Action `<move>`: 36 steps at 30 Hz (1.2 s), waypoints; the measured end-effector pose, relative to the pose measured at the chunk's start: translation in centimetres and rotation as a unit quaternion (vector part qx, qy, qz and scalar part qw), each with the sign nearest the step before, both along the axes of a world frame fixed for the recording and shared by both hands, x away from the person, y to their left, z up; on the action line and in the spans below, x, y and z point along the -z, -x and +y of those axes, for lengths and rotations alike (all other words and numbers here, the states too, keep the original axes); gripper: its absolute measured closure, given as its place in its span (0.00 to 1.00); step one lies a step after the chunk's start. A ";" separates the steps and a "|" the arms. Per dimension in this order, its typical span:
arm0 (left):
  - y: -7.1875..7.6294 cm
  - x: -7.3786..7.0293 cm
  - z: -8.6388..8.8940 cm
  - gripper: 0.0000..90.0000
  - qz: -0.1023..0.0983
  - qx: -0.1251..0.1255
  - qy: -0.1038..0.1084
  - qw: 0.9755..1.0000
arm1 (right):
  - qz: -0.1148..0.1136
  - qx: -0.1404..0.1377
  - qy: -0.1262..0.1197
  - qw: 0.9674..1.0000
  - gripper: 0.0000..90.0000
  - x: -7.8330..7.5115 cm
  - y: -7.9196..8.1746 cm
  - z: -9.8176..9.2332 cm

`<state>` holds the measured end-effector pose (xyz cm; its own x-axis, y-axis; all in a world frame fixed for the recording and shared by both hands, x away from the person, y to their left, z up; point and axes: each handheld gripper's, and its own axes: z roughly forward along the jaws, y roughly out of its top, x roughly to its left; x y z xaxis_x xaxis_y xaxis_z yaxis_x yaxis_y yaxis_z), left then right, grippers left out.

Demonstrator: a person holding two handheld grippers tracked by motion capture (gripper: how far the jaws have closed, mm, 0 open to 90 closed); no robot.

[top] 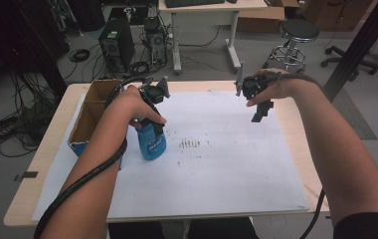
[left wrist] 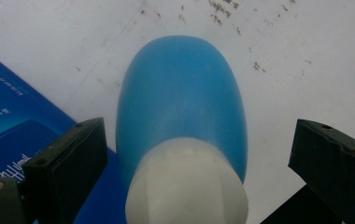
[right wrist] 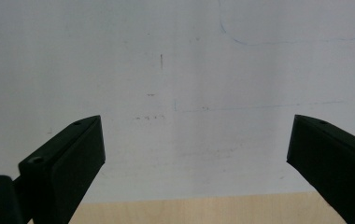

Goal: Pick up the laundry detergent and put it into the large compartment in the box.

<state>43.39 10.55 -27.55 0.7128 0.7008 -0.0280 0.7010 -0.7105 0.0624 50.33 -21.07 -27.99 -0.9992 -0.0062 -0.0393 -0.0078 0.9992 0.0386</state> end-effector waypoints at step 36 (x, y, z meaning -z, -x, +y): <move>-0.2 1.5 -0.1 0.10 0.004 -0.004 -0.010 1.000 | 0.006 -0.001 -0.003 1.000 0.05 0.8 -0.1 0.0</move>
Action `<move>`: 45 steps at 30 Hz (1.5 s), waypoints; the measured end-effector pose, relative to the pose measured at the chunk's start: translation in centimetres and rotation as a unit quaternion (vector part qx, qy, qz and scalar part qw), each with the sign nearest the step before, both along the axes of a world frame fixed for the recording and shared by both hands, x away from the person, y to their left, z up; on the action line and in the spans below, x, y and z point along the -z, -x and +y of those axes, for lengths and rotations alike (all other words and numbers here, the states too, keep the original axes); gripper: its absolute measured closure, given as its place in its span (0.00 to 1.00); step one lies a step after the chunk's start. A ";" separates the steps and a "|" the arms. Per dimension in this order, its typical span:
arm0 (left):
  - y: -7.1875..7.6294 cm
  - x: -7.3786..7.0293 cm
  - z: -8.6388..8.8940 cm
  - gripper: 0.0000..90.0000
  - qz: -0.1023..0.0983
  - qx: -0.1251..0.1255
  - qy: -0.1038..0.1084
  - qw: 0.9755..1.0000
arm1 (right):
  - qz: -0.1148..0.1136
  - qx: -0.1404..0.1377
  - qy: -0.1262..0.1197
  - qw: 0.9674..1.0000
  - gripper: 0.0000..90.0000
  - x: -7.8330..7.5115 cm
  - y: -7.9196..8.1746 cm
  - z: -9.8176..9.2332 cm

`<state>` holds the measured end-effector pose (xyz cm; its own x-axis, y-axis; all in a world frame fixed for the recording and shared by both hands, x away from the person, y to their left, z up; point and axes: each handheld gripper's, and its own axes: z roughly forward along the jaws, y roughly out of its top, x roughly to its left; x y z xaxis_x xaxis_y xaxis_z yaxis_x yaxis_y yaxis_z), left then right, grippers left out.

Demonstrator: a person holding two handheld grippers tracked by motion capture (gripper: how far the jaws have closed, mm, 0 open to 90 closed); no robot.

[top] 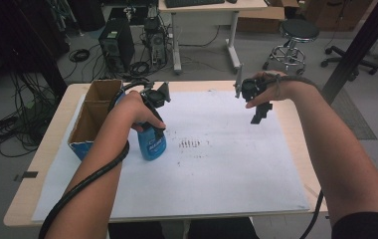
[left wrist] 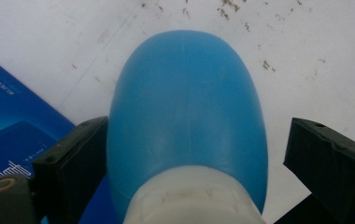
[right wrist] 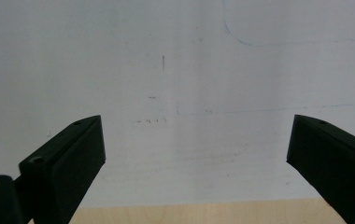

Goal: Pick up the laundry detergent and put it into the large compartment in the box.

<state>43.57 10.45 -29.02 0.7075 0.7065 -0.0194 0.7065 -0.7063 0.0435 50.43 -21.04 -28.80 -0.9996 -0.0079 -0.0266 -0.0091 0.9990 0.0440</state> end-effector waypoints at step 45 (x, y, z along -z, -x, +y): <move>0.0 0.0 -0.2 0.29 -0.004 0.000 -0.009 1.000 | 0.005 0.004 0.000 1.000 0.05 0.5 0.0 -0.1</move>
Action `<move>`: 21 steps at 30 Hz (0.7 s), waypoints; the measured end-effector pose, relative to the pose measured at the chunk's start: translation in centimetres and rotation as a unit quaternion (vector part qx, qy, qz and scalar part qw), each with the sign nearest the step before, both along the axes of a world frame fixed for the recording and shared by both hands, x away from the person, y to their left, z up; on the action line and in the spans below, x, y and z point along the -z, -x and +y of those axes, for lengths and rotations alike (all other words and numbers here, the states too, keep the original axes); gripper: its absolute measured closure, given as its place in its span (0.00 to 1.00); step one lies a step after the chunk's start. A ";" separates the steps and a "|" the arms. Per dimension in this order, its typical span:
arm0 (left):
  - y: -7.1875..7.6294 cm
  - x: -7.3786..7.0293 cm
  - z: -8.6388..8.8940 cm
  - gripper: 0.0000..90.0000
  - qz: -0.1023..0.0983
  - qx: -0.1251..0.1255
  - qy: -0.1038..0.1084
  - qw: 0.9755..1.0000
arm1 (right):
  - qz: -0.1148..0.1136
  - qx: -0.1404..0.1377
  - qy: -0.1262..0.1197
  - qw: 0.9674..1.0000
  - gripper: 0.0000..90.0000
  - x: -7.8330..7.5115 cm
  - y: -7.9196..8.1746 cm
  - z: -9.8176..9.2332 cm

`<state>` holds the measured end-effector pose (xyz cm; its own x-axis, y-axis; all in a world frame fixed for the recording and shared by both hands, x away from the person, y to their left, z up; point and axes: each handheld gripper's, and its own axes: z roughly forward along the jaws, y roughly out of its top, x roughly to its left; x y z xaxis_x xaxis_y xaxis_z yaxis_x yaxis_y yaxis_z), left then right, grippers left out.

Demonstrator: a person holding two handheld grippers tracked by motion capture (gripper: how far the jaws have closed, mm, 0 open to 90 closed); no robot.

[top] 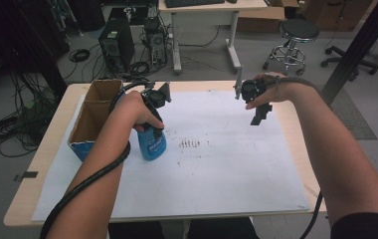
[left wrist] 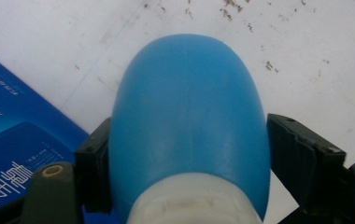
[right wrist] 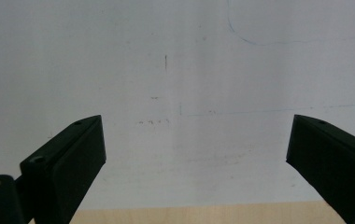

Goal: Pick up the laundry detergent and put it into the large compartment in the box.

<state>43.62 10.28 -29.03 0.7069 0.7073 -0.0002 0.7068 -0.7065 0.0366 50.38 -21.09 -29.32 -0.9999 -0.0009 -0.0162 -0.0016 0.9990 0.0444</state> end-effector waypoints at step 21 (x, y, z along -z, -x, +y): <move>0.0 0.0 -0.1 0.39 -0.015 -0.010 -0.012 1.000 | 0.001 0.001 -0.002 1.000 0.05 0.1 -0.1 -0.1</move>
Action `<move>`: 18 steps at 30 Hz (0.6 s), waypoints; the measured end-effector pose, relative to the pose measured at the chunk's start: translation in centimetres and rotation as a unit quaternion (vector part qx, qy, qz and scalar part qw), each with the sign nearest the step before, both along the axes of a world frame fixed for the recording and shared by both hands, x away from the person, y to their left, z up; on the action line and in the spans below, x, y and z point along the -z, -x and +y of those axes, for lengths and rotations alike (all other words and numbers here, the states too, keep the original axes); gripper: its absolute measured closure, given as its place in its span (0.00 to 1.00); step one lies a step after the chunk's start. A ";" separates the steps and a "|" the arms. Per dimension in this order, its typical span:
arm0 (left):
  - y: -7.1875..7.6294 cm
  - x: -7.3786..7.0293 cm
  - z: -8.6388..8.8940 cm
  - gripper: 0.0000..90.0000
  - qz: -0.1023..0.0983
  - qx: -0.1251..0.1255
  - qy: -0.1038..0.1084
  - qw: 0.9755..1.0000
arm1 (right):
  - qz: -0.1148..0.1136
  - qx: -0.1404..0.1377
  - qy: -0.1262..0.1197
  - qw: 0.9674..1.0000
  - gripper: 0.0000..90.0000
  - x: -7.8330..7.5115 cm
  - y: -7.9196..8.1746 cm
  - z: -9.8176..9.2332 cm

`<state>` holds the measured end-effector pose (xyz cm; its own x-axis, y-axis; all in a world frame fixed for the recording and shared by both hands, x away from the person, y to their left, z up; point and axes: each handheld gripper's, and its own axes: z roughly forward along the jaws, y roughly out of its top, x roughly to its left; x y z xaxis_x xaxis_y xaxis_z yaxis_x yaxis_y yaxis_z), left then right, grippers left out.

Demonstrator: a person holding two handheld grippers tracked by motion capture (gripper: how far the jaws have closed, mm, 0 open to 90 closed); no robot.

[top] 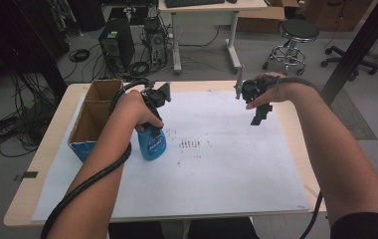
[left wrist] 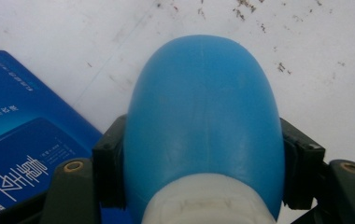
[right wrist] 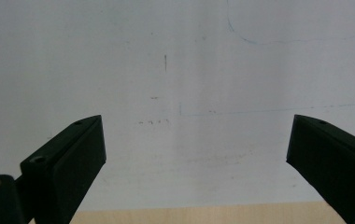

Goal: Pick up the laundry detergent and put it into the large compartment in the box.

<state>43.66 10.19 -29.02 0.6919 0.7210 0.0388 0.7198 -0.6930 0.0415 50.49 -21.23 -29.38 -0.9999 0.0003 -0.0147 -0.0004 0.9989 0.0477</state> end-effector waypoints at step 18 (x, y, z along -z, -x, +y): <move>-0.1 0.0 -0.2 0.42 -0.004 -0.010 -0.009 1.000 | 0.002 -0.002 0.001 1.000 0.05 0.3 0.0 0.2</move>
<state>43.77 10.03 -29.01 0.6766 0.7341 0.0567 0.7335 -0.6788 0.0347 50.53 -20.99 -29.68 -0.9999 -0.0034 -0.0109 -0.0039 0.9989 0.0458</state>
